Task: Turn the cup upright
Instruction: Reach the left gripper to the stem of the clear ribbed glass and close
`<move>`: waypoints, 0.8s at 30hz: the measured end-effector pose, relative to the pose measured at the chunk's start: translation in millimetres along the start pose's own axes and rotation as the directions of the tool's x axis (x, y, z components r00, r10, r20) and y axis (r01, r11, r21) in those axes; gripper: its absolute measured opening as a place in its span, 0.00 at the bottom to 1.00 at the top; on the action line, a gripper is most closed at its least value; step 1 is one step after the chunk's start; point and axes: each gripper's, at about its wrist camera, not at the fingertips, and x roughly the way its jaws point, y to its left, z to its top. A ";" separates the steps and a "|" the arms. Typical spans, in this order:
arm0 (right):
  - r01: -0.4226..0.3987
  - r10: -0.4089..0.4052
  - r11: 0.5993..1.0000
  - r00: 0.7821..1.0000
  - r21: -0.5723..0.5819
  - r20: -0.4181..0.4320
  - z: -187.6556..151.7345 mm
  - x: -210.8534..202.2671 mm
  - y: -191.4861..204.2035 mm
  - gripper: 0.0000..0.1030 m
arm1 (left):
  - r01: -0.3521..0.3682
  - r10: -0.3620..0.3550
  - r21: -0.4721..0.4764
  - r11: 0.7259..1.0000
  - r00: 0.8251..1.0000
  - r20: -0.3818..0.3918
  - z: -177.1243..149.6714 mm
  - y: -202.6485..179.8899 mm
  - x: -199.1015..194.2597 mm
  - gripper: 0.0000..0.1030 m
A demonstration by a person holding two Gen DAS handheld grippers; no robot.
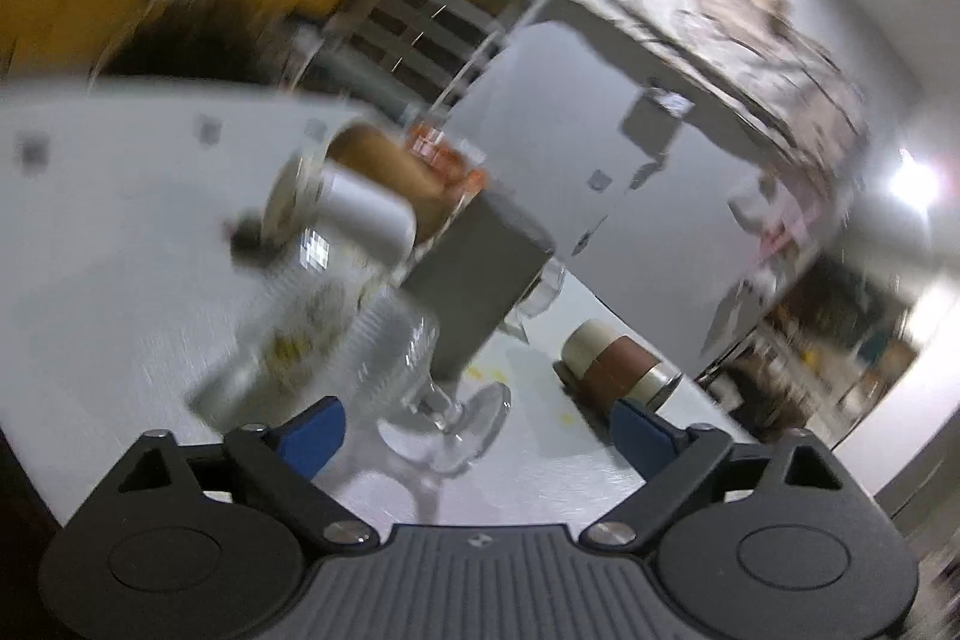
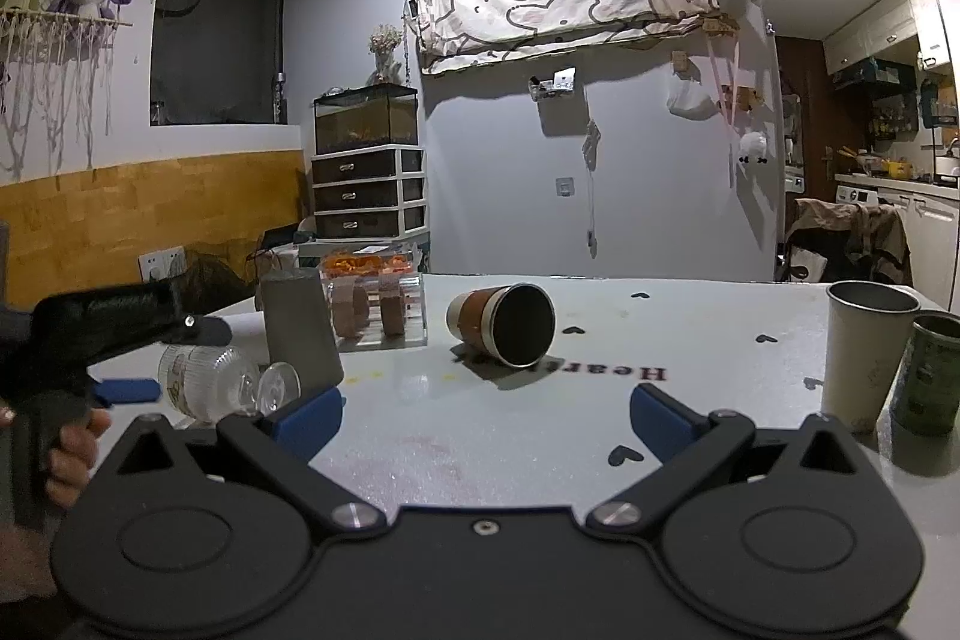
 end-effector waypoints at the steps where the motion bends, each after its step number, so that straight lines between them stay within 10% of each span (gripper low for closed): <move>1: 0.000 0.000 1.000 1.000 0.005 0.000 -0.2 -0.1 -1.2 1.00 | -0.002 0.002 -0.042 0.999 1.000 -0.015 0.0 1.6 5.1 0.84; 7: 0.003 -0.003 1.000 1.000 0.027 -0.001 -2.3 -0.4 -6.5 1.00 | -0.042 0.052 -0.212 0.976 0.998 0.042 -13.7 0.9 25.2 0.67; 24: 0.030 -0.030 0.997 1.000 0.064 -0.011 -11.6 -6.2 -24.9 1.00 | -0.117 0.206 -0.532 0.839 0.972 0.111 -25.7 3.1 43.1 0.65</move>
